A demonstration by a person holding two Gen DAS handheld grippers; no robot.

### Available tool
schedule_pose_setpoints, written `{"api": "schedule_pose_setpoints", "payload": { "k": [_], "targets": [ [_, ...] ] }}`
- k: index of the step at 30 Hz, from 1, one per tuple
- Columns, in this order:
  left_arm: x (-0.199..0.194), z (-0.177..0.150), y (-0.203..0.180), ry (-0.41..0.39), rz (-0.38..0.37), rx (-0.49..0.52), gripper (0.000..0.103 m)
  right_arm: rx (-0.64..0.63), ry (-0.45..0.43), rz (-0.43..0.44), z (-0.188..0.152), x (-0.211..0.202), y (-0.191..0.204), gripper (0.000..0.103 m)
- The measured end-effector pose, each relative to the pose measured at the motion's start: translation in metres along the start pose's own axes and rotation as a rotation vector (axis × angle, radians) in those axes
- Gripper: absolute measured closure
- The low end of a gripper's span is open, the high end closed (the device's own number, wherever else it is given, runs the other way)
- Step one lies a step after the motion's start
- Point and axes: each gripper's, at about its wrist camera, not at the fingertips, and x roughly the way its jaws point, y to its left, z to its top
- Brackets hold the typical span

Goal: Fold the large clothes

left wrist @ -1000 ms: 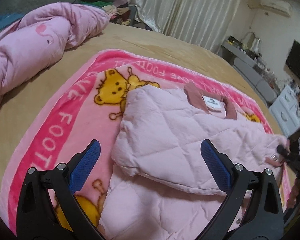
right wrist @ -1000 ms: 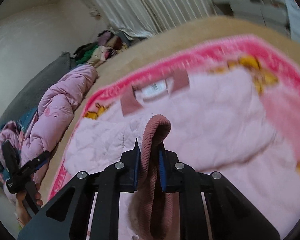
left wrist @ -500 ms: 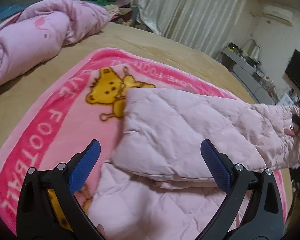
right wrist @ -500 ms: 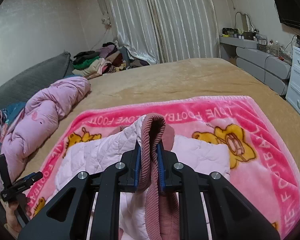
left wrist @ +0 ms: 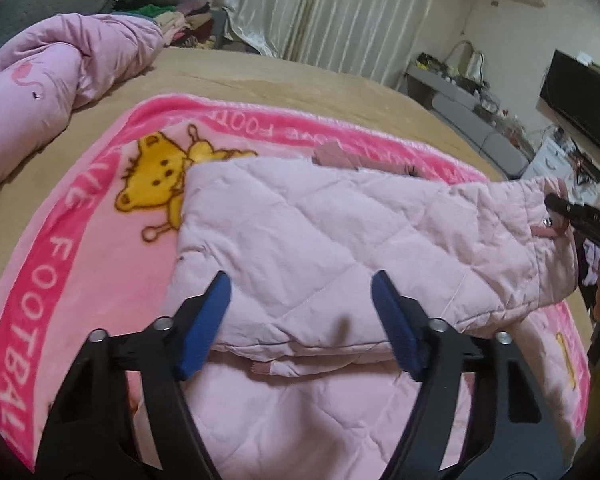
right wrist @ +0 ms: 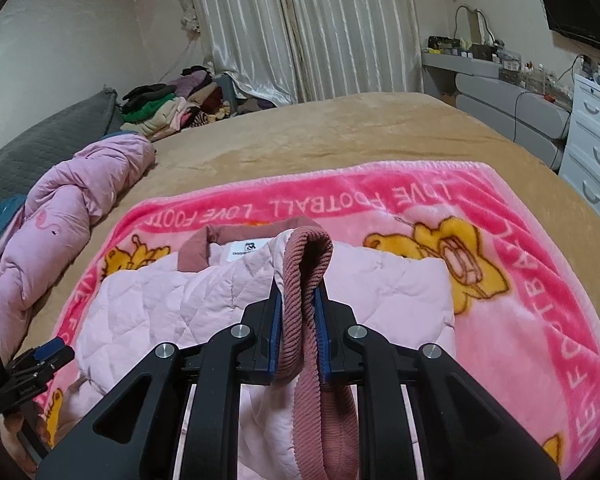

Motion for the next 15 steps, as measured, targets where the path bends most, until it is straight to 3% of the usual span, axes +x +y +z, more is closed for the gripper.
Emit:
{"api": "schedule_pose_setpoints", "payload": {
  "k": [9,12,15],
  "targets": [
    [0.027,-0.013,0.01,0.066,0.006,-0.008,0.046,0.001,0.034,-0.034,-0.01,0.016,0.001,0.087],
    [0.032,-0.015,0.011,0.086,0.011,-0.009,0.045,0.008,0.039,-0.047,-0.011,0.018,0.0,0.081],
    [0.036,-0.018,0.012,0.105,0.023,-0.008,0.045,0.016,0.038,-0.064,-0.012,0.016,-0.001,0.069]
  ]
}}
